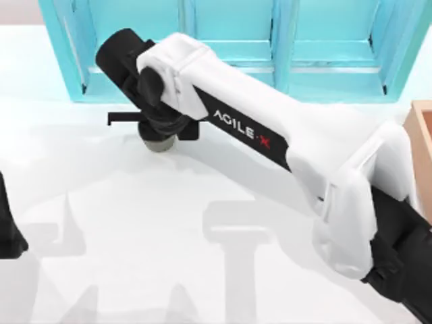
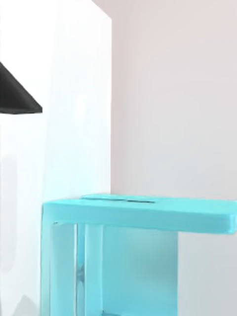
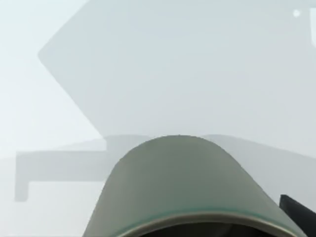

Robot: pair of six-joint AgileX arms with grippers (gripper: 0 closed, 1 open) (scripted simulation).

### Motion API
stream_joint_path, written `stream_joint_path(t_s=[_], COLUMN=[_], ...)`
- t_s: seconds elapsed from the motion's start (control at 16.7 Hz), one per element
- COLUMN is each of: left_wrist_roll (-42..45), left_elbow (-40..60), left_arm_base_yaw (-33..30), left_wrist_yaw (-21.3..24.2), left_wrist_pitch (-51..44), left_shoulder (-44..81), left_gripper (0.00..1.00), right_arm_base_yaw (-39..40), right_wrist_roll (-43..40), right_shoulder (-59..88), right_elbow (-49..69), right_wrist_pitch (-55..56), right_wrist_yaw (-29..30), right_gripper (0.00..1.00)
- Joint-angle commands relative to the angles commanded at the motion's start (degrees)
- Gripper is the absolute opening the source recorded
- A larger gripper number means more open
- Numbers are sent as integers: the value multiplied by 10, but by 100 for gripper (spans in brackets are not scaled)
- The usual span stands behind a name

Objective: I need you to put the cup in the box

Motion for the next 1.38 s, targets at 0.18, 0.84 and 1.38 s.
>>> stream_joint_path(t_s=[0.18,0.84,1.38], left_wrist_roll=[0,0,0], left_elbow=[0,0,0], left_arm_base_yaw=[0,0,0], left_wrist_yaw=[0,0,0], left_wrist_pitch=[0,0,0], left_shoulder=[0,0,0], left_gripper=[100,100,100], right_arm_base_yaw=[2,-220,-587], right_wrist_roll=[0,-281,-585], right_shoulder=[-2,-325,-612], right_elbow=[-1,-285,-620], right_wrist_pitch=[0,-13,-55], right_wrist_yaw=[0,-123,-214], right_gripper=[0,0,0])
